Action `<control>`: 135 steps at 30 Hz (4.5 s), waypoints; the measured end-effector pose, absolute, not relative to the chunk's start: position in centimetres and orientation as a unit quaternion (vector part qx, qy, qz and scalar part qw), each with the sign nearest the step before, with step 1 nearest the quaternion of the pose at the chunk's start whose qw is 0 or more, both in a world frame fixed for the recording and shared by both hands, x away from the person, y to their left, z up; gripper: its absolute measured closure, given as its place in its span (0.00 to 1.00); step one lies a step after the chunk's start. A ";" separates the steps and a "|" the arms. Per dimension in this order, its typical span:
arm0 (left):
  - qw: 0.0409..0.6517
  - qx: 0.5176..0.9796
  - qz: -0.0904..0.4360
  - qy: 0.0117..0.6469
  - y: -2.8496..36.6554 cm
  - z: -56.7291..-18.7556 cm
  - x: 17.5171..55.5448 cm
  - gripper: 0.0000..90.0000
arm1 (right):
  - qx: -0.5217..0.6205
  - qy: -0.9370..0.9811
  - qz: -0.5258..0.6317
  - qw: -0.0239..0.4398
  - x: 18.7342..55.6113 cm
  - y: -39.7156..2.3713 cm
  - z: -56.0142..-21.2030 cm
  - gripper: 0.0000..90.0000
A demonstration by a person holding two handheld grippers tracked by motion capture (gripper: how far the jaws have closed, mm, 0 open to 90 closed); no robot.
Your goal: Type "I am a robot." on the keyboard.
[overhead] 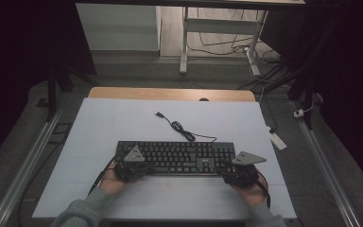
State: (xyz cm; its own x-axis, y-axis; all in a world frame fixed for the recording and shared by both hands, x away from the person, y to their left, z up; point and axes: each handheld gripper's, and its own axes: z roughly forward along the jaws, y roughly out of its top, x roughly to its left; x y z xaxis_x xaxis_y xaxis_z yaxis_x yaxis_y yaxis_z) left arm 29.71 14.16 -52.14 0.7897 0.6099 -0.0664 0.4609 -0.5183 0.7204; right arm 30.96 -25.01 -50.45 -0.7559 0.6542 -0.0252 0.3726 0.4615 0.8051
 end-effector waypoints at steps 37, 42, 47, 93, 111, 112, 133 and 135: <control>0.424 0.819 0.128 0.365 17.2 -50.9 29.9 0.61 | 0.306 0.839 0.418 0.168 31.0 -25.1 -50.4 0.59; 0.421 0.810 0.136 0.385 18.1 -50.9 30.0 0.50 | 0.307 0.839 0.415 0.170 31.0 -25.1 -50.4 0.59; 0.420 0.807 0.137 0.392 18.4 -50.8 30.0 0.45 | 0.307 0.839 0.417 0.169 31.0 -25.1 -50.4 0.59; 0.371 0.828 0.132 0.399 18.4 -50.3 33.9 0.99 | 0.313 0.835 0.417 0.176 31.0 -25.2 -50.4 0.58; 0.337 0.854 0.119 0.378 16.3 -51.5 34.5 0.99 | 0.312 0.836 0.415 0.176 31.0 -25.2 -50.4 0.58; 0.337 0.854 0.119 0.378 16.3 -51.6 34.5 0.99 | 0.311 0.836 0.416 0.175 31.0 -25.2 -50.5 0.58; 0.339 0.851 0.122 0.382 16.3 -51.7 34.5 0.99 | 0.311 0.838 0.414 0.174 31.0 -25.2 -50.5 0.58; 0.353 0.845 0.123 0.383 16.6 -51.3 34.4 0.97 | 0.311 0.838 0.414 0.174 31.0 -25.2 -50.5 0.58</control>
State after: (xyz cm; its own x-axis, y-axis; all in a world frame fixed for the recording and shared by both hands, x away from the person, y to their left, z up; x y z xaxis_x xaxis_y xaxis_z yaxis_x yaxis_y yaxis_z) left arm 34.42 16.56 -51.30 0.6761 0.7341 -0.0628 0.5608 -0.4575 0.6901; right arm 31.05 -25.20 -50.55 -0.7463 0.6647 -0.0348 0.3757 0.4639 0.8023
